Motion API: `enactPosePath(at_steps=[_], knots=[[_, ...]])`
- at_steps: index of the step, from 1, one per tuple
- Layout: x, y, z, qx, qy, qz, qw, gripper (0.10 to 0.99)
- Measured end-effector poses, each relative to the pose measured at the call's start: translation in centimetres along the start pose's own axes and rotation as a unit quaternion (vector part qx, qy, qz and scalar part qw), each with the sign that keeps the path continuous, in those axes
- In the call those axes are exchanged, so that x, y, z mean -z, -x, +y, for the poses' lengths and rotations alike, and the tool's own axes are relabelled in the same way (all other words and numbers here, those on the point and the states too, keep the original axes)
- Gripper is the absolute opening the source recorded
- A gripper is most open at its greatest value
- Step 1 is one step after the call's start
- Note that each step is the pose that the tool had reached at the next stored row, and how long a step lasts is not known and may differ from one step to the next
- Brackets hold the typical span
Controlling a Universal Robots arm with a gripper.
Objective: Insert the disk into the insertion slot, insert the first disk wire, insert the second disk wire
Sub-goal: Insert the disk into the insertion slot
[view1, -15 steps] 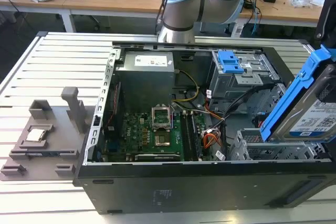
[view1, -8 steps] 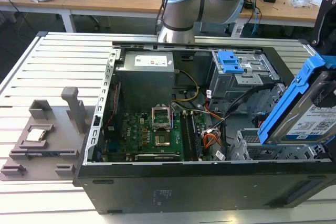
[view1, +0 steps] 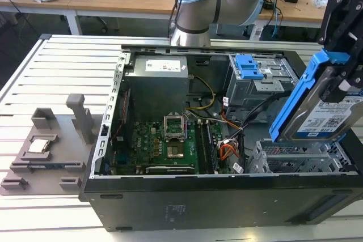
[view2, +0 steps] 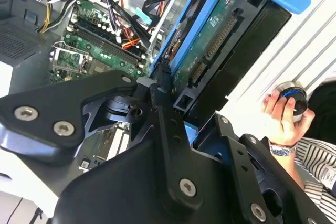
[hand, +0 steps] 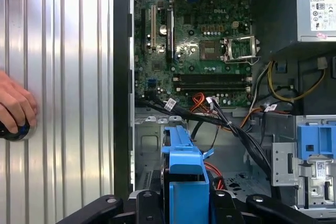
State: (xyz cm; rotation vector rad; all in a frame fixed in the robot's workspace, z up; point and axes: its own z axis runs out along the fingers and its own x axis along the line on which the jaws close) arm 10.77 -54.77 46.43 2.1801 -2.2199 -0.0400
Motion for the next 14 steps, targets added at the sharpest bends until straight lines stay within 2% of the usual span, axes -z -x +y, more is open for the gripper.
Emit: enactPosePath(at_steps=[5,14], knots=[[-1.19,0.00,-0.07,0.000,0.0000,-0.0001,1.0000,0.365],[-2.47,0.09,-0.09,0.000,0.0000,-0.0002,1.0000,0.365]])
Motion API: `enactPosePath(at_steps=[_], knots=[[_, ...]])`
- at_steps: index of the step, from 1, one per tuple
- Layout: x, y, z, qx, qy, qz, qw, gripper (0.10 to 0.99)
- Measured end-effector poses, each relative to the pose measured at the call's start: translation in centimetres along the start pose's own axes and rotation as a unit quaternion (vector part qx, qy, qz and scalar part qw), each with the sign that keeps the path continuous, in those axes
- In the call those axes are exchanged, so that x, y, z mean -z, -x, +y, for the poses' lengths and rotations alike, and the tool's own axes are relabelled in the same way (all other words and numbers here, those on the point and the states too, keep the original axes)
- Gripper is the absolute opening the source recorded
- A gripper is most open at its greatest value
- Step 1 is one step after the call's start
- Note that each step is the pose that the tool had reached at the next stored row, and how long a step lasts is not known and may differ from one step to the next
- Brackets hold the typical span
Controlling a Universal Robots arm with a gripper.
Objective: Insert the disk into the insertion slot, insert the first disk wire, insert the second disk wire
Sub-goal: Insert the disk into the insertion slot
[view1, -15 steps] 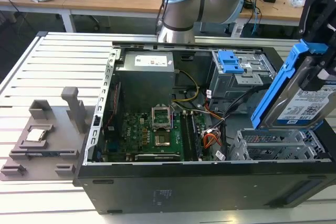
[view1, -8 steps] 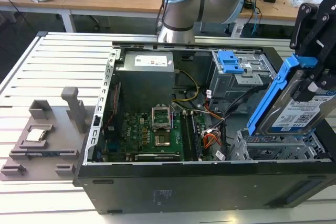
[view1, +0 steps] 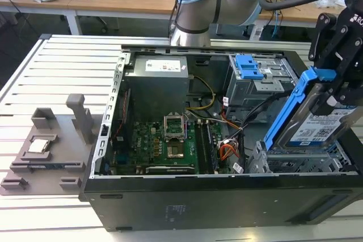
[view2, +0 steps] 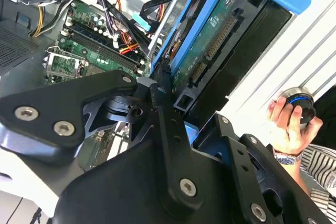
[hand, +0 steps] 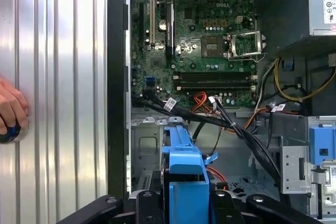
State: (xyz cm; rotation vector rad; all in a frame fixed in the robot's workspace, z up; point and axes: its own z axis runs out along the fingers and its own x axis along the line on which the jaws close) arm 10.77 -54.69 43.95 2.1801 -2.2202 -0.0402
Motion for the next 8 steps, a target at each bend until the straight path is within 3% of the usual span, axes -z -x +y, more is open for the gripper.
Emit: enactPosePath(at_steps=[8], knots=[[-1.04,0.11,0.00,0.000,0.0000,0.0002,1.0000,0.365]])
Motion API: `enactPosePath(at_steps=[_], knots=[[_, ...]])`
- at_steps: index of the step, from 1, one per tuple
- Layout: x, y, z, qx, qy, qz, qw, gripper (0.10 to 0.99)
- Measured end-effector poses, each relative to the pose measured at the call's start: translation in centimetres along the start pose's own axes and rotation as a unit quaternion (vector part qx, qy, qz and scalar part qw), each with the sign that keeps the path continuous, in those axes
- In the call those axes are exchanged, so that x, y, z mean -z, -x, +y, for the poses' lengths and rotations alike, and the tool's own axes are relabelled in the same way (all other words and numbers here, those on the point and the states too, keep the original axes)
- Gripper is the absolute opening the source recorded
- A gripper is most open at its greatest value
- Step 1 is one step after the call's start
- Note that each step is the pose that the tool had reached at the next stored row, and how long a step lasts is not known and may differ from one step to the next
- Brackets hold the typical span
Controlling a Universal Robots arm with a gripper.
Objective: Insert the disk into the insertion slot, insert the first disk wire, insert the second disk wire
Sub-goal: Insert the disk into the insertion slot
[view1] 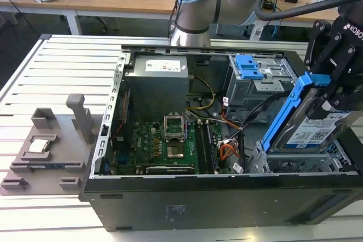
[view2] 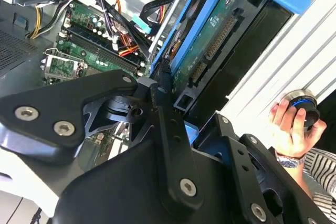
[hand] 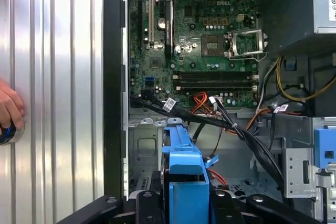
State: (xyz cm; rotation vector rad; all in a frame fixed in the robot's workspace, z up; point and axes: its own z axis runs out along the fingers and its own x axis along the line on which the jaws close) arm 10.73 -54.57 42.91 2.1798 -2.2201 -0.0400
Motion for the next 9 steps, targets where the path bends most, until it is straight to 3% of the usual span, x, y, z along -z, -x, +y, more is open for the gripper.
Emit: enactPosePath(at_steps=[9], knots=[[-0.79,0.00,-0.03,0.000,0.0000,0.0000,1.0000,0.365]])
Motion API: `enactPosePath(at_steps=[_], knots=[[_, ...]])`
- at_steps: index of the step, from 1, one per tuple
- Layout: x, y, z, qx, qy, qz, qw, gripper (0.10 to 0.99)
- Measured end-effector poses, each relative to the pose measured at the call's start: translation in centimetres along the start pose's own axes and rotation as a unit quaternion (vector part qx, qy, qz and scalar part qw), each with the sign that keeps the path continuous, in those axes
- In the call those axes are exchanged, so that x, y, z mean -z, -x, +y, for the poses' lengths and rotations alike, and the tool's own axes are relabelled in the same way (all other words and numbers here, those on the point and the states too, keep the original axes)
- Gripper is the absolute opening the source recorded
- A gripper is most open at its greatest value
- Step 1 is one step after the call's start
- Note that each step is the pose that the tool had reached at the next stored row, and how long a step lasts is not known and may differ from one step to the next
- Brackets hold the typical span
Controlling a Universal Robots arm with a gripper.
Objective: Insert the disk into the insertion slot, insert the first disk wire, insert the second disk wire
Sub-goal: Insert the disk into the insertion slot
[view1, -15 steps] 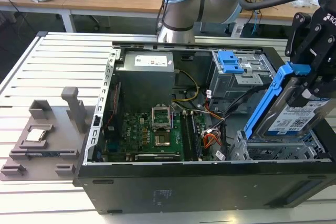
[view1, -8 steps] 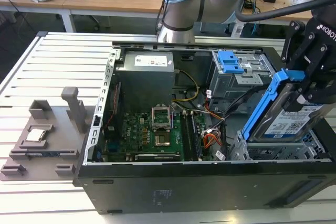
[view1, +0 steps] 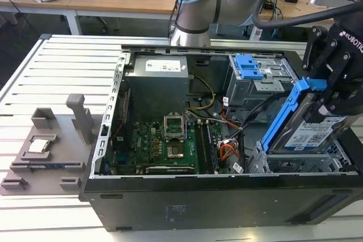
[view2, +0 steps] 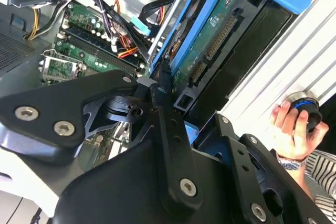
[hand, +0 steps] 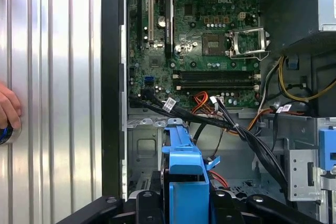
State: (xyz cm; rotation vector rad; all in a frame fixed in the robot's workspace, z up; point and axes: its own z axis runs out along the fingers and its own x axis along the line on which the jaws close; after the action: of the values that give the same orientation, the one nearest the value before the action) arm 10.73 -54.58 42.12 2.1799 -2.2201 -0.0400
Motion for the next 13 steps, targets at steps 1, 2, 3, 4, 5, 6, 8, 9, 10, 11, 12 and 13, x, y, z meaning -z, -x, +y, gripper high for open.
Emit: enactPosePath(at_steps=[1,2,3,4,5,6,8,9,10,11,12,13], knots=[[-0.08,0.00,0.00,0.000,0.0000,0.0000,1.0000,0.365],[-0.22,0.00,0.00,0.000,0.0000,0.0000,1.0000,0.365],[-0.42,0.00,-0.02,0.000,0.0000,0.0000,1.0000,0.365],[-0.57,0.00,-0.02,0.000,0.0000,-0.0001,1.0000,0.365],[-0.67,0.00,-0.03,0.000,0.0000,-0.0001,1.0000,0.365],[-0.94,0.00,-0.03,0.000,0.0000,0.0000,1.0000,0.365],[-1.23,0.00,-0.05,0.000,0.0000,0.0000,1.0000,0.365],[-1.28,0.01,-0.05,0.000,0.0000,0.0000,1.0000,0.365],[-1.31,0.01,-0.05,0.000,0.0000,0.0000,1.0000,0.365],[-1.33,0.00,-0.05,0.000,0.0000,0.0001,1.0000,0.365],[-1.34,0.00,-0.05,0.000,0.0000,0.0000,1.0000,0.365],[-1.35,0.00,-0.05,0.000,0.0000,0.0000,1.0000,0.365]])
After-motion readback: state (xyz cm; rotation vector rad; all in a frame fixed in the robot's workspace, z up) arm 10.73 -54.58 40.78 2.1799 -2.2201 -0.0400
